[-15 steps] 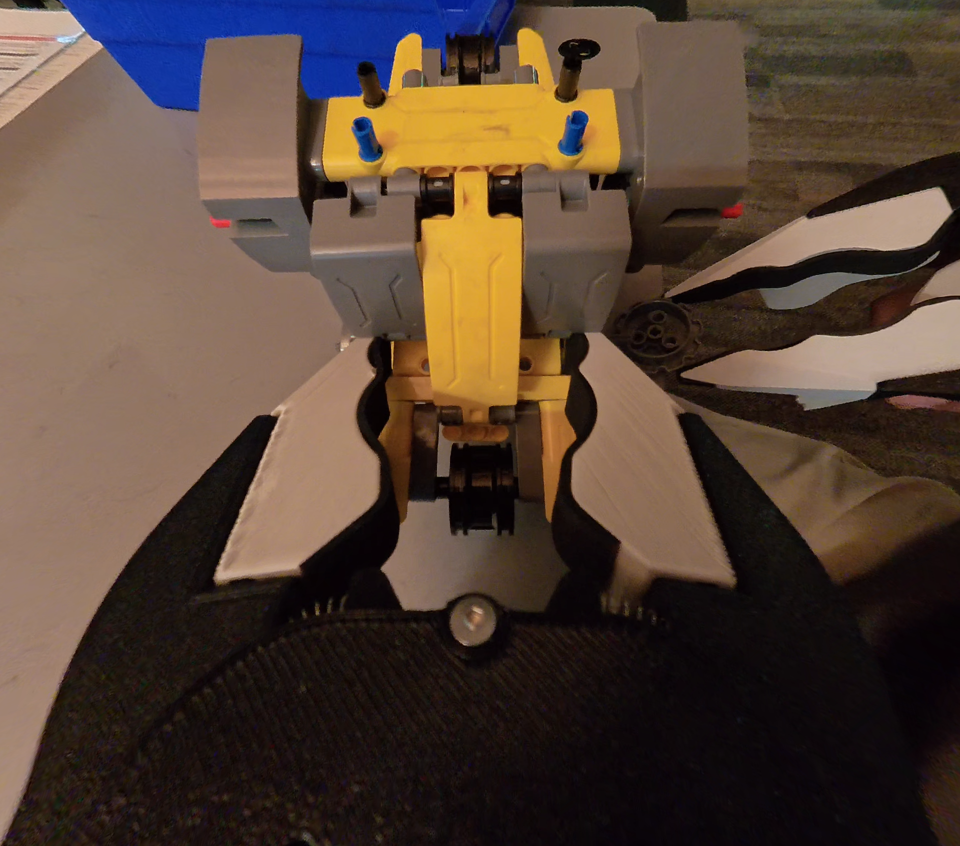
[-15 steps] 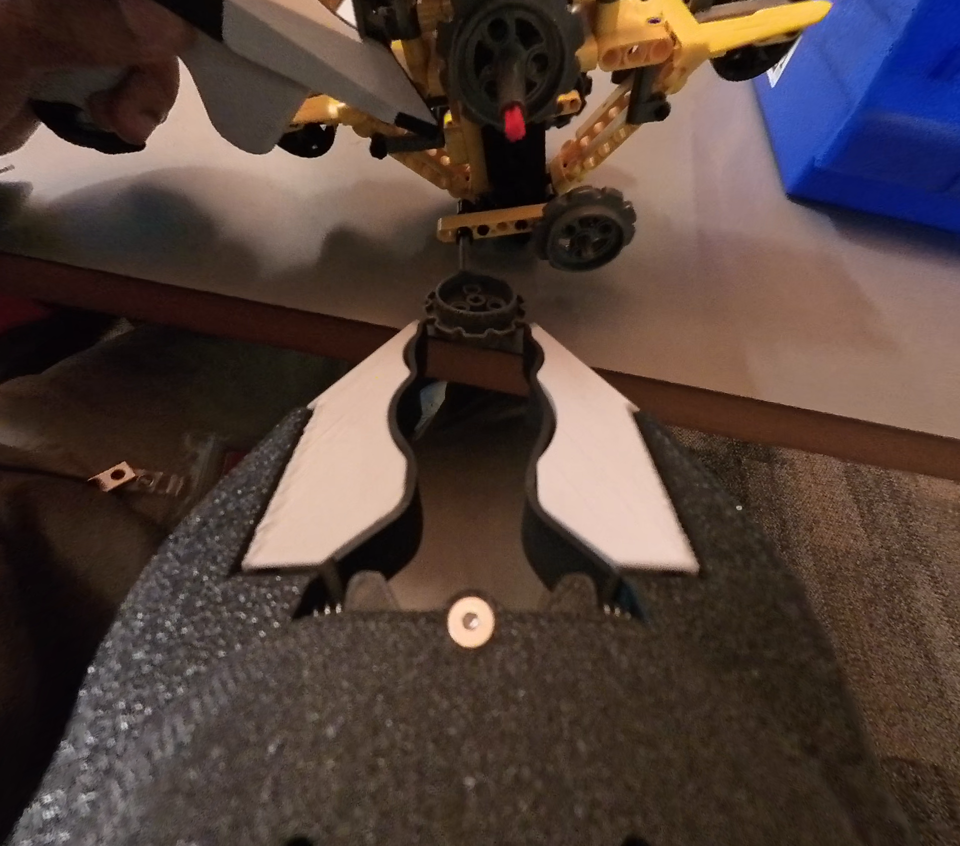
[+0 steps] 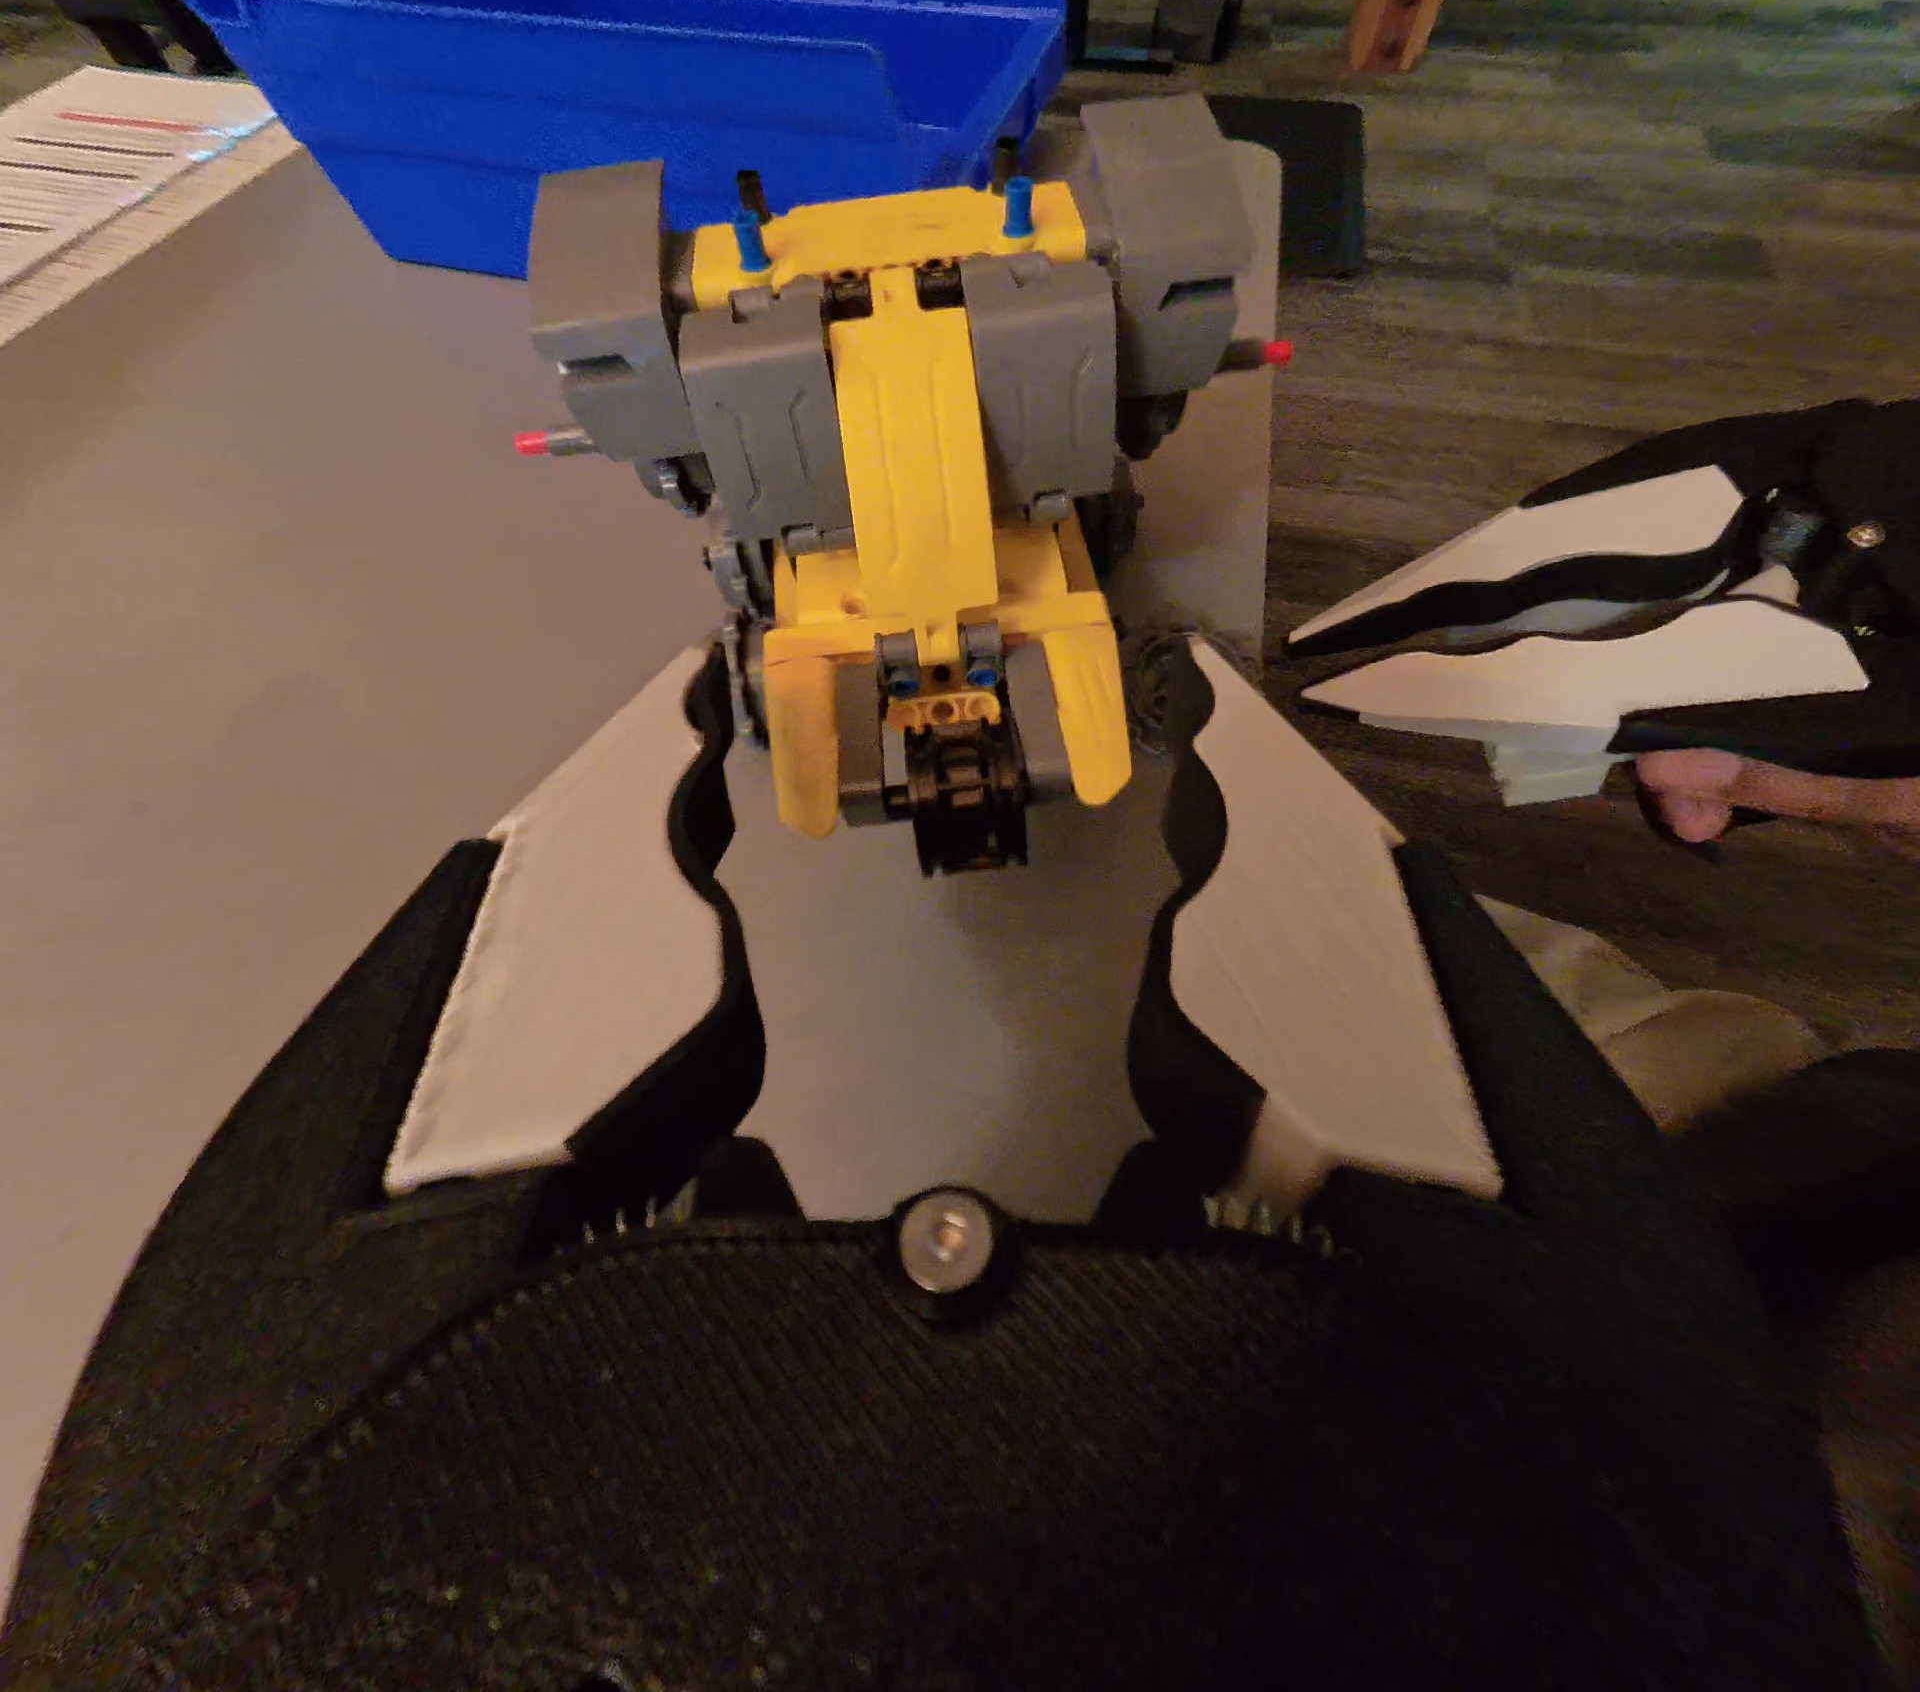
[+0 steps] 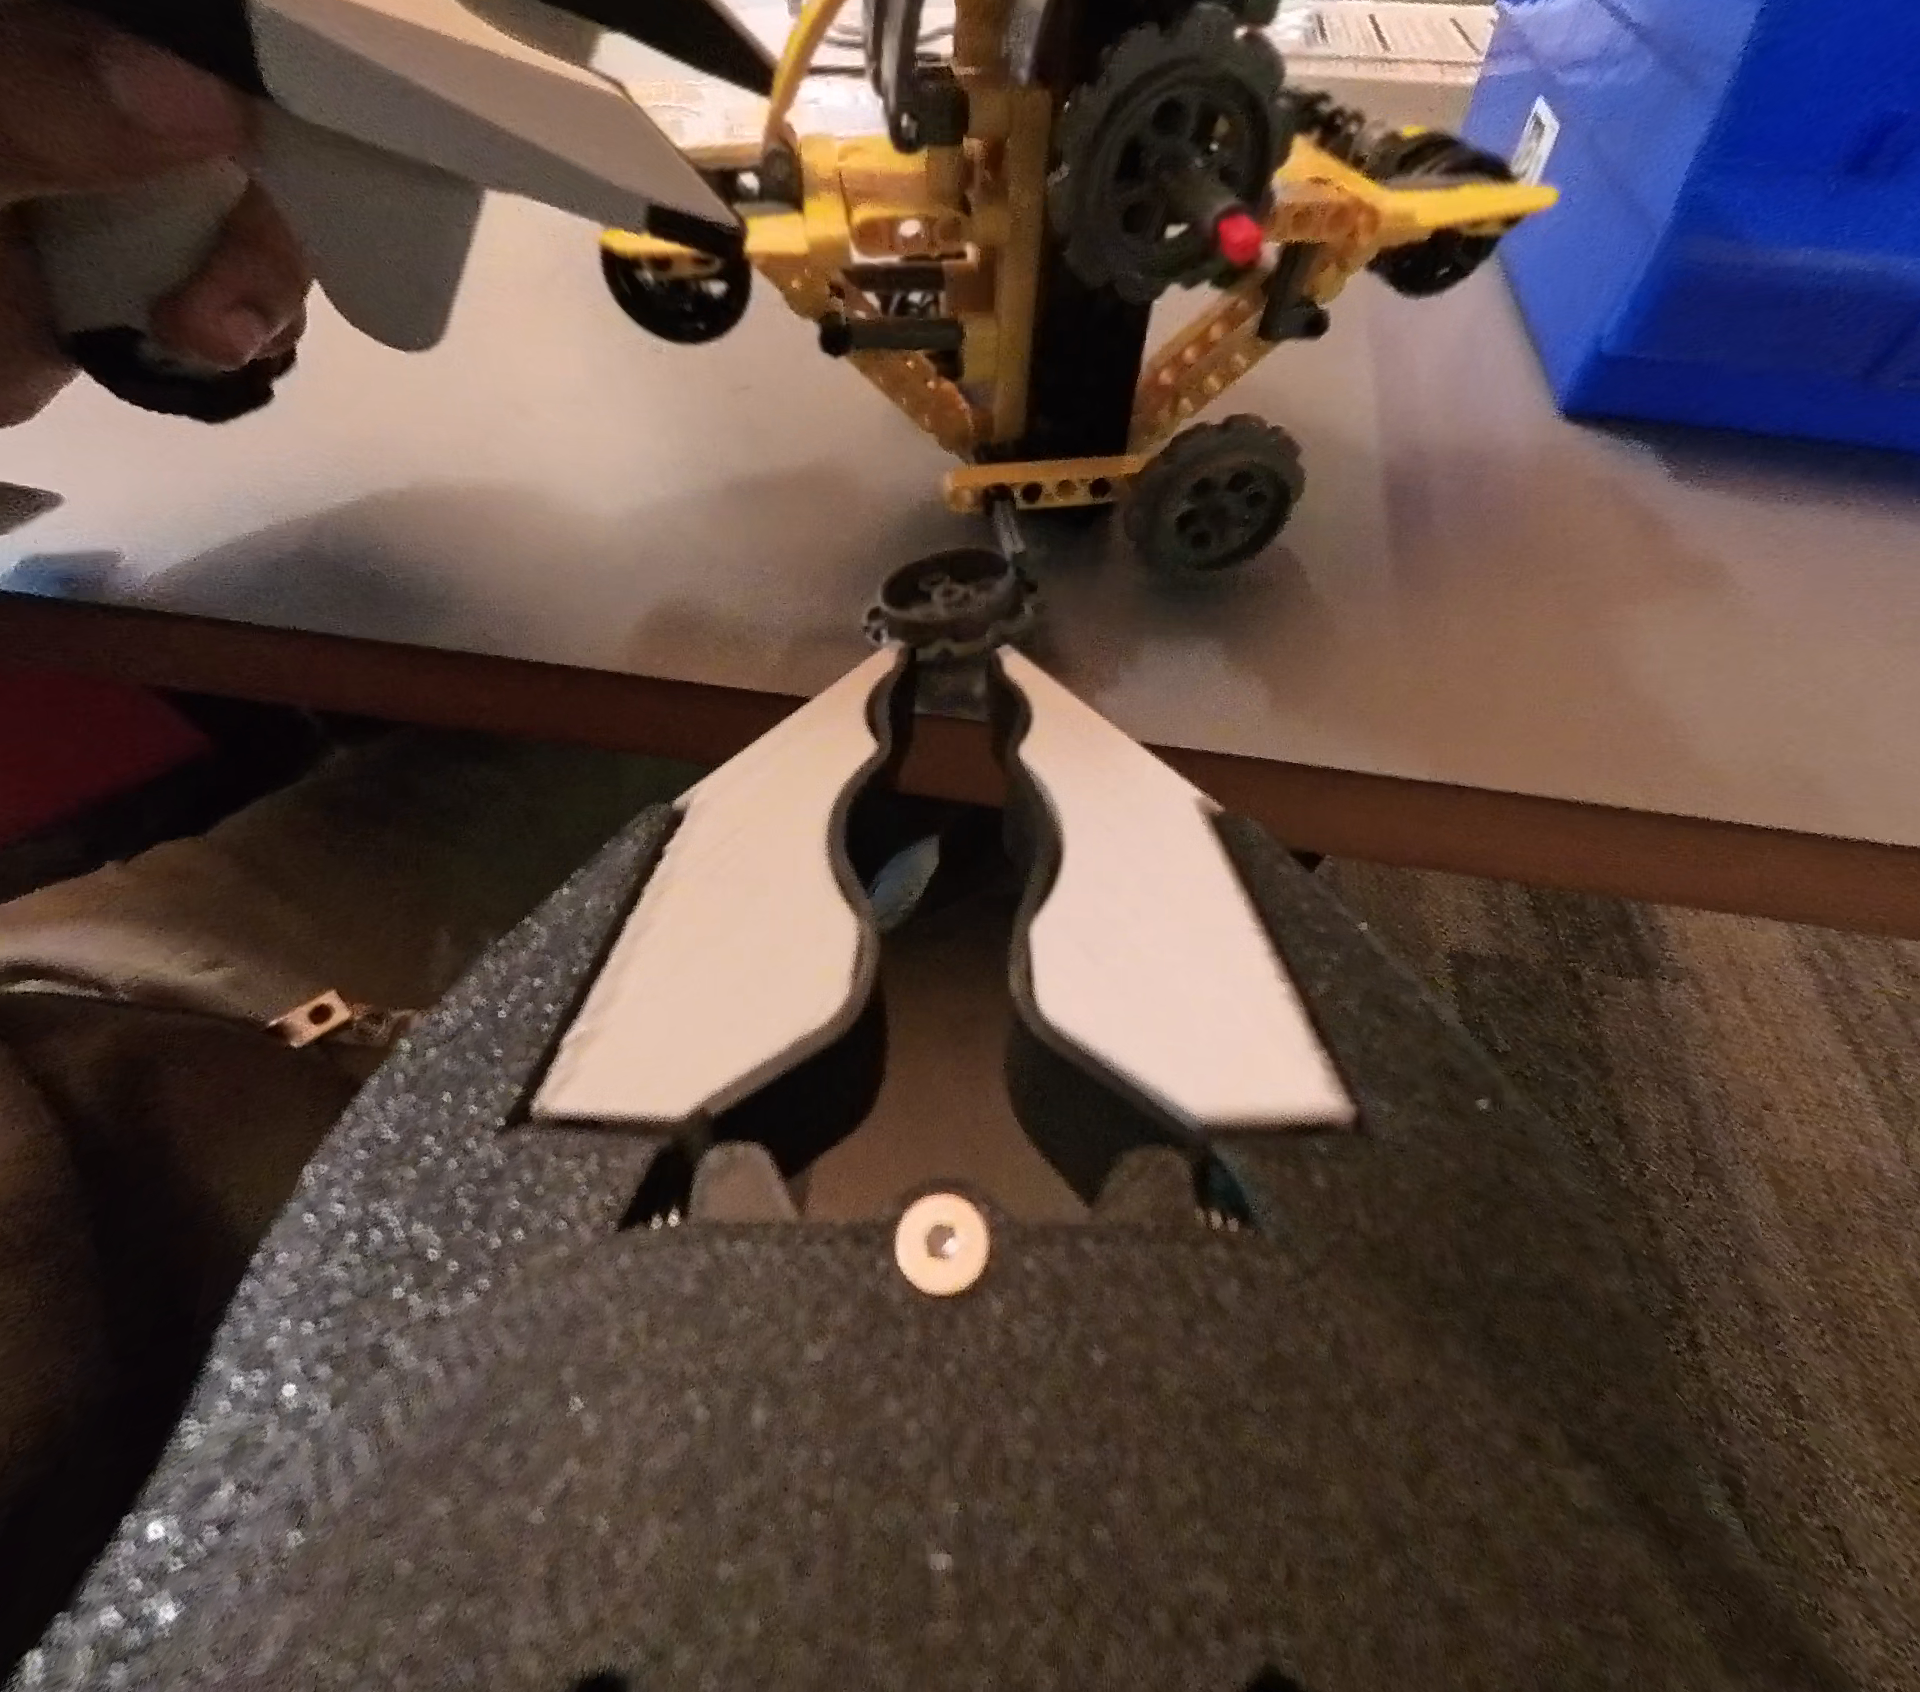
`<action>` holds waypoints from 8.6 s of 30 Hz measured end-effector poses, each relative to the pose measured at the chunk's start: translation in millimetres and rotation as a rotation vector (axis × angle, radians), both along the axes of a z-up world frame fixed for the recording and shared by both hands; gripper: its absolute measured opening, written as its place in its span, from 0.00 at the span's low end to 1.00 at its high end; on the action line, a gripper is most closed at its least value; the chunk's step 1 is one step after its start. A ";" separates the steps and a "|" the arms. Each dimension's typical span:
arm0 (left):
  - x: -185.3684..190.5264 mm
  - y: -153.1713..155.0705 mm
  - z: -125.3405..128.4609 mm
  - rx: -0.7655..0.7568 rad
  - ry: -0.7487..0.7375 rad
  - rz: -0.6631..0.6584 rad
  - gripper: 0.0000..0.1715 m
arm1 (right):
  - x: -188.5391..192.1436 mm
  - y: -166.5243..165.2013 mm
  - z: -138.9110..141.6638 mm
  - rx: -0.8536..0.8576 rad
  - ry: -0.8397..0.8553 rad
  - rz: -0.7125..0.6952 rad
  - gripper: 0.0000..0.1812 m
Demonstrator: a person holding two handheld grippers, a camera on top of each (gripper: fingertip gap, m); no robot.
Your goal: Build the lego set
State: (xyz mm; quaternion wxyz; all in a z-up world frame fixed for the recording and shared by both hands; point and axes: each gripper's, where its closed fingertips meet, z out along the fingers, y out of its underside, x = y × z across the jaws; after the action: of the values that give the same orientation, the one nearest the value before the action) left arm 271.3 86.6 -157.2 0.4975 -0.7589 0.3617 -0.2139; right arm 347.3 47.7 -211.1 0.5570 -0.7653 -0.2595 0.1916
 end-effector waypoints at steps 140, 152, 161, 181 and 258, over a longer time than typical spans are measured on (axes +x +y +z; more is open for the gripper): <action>76.4 -78.8 -9.9 -0.340 -0.543 -0.221 0.20 | 14.3 -26.5 23.6 0.154 0.217 0.199 0.17; 68.8 -71.5 -22.4 -0.440 -0.524 -0.169 0.14 | 9.1 -28.5 15.7 0.223 0.026 0.190 0.17; 77.0 -75.0 -31.8 -0.472 -0.468 -0.182 0.12 | 10.4 -26.8 6.3 0.245 -0.106 0.154 0.17; 76.4 -77.1 -40.0 -0.459 -0.394 -0.181 0.06 | 3.3 -27.5 10.6 0.194 -0.007 0.155 0.17; 86.1 -56.0 -59.7 -0.176 0.025 -0.117 0.64 | 3.9 30.9 5.8 0.042 0.179 0.187 0.19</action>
State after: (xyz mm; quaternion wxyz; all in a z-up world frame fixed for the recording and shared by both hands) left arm 357.4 30.6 -216.9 0.4109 -0.7798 0.3914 -0.2643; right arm 351.1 78.6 -205.4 0.5736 -0.7057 -0.2830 0.3048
